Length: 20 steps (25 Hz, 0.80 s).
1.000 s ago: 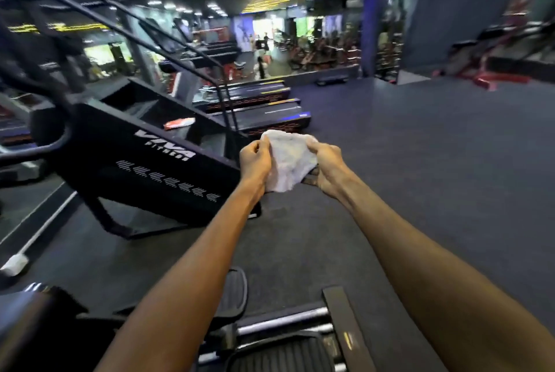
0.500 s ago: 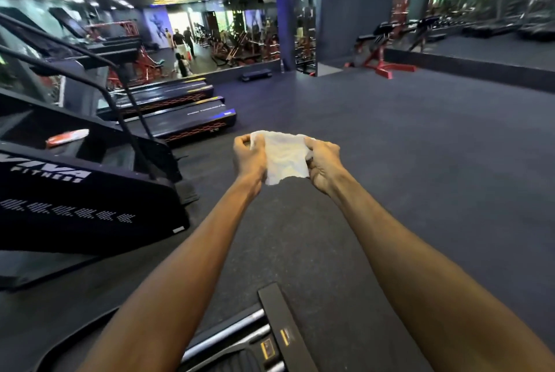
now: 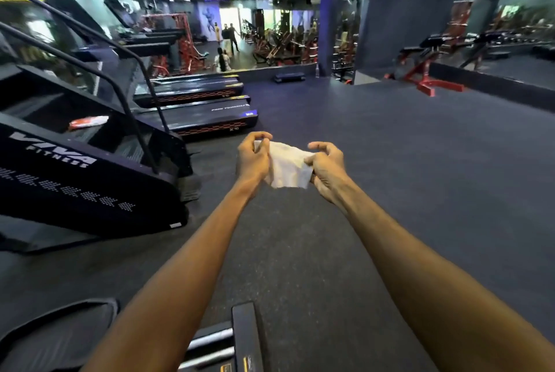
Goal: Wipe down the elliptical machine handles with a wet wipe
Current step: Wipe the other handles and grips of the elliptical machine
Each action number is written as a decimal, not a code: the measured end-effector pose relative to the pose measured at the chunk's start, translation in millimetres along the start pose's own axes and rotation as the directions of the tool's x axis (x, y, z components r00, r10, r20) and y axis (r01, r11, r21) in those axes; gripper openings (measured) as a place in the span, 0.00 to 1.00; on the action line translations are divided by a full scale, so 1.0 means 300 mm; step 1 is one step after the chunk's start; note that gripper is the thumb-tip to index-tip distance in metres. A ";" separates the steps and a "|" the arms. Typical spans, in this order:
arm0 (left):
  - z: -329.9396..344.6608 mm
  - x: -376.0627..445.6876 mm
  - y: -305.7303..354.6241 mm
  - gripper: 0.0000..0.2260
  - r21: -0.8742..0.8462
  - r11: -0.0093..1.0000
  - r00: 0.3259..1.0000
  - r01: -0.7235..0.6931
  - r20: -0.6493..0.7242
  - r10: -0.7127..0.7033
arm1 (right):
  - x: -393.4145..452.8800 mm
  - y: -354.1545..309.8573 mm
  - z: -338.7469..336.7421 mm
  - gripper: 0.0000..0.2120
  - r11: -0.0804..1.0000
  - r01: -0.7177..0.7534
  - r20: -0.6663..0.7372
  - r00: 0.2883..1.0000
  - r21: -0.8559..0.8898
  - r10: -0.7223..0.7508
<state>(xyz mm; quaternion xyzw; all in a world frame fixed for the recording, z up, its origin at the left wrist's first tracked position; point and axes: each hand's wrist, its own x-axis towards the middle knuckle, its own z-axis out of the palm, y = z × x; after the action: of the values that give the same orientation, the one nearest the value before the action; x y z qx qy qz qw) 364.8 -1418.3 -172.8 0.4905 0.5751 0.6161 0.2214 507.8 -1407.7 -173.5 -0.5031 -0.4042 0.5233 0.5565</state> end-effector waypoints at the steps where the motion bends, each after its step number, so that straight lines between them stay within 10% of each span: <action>1: 0.009 0.037 -0.006 0.05 0.029 1.000 0.999 -0.003 0.036 0.002 | 0.049 -0.007 -0.003 0.18 0.999 0.024 0.030 0.999 -0.036 -0.023; 8: 0.004 0.343 -0.082 0.18 0.350 0.934 0.933 -0.067 0.355 -0.065 | 0.444 -0.010 0.139 0.13 0.962 0.117 0.211 0.975 -0.248 -0.064; 14: -0.007 0.658 -0.173 0.04 0.613 0.790 0.994 0.009 0.084 -0.076 | 0.773 -0.022 0.351 0.06 0.858 0.259 0.406 0.911 -0.443 -0.065; 20: -0.079 0.894 -0.221 0.17 0.598 0.783 0.982 0.173 -0.039 -0.186 | 1.039 -0.049 0.611 0.08 0.834 0.393 0.632 0.772 -0.388 -0.070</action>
<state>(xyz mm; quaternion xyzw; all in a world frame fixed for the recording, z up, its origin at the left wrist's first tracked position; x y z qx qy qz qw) 212.4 -1189.5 -137.1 0.4849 0.7816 0.3739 0.1191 370.6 -1073.4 -152.2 -0.3838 -0.7395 0.4552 0.3143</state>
